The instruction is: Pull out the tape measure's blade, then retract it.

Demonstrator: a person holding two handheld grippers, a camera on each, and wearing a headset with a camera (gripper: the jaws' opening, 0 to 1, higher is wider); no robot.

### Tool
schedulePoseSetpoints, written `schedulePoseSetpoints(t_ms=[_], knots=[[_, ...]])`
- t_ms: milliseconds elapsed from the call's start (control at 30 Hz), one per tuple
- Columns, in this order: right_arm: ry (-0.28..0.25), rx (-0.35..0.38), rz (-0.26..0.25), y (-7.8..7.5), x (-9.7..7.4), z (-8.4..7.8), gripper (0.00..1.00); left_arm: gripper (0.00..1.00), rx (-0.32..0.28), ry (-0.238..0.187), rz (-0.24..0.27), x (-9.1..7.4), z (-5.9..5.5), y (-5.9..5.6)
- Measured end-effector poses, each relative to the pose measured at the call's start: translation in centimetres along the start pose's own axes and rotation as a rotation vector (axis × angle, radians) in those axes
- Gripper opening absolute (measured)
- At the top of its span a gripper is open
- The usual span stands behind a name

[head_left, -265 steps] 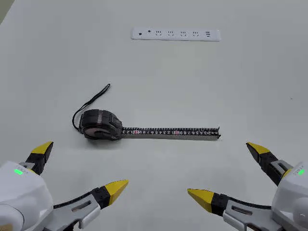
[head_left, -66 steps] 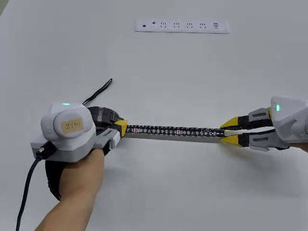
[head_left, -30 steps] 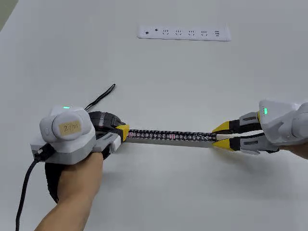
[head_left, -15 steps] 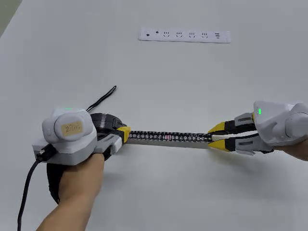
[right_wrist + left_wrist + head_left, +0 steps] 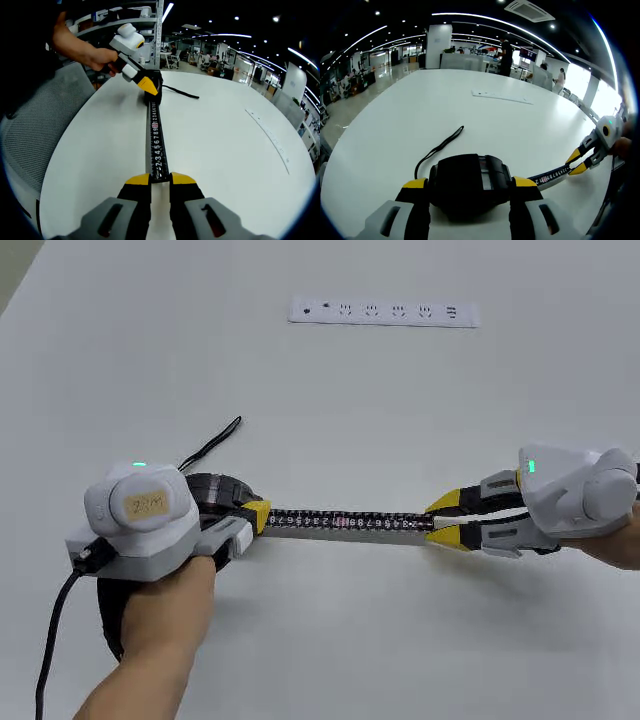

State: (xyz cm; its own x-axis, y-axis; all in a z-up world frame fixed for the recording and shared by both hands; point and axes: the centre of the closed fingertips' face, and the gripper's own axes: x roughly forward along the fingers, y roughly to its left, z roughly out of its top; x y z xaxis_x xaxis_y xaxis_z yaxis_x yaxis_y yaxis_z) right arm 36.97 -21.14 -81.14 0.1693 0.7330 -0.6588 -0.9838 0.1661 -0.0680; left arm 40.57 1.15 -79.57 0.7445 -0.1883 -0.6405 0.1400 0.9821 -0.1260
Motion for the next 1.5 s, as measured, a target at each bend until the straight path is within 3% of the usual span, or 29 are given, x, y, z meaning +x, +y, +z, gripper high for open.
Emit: schedulePoseSetpoints(t_ms=[1500], knots=[[-0.035,0.017,0.024,0.0,3.2,2.5,0.11,0.61,-0.009,0.002,-0.003,0.2,0.2,0.7]])
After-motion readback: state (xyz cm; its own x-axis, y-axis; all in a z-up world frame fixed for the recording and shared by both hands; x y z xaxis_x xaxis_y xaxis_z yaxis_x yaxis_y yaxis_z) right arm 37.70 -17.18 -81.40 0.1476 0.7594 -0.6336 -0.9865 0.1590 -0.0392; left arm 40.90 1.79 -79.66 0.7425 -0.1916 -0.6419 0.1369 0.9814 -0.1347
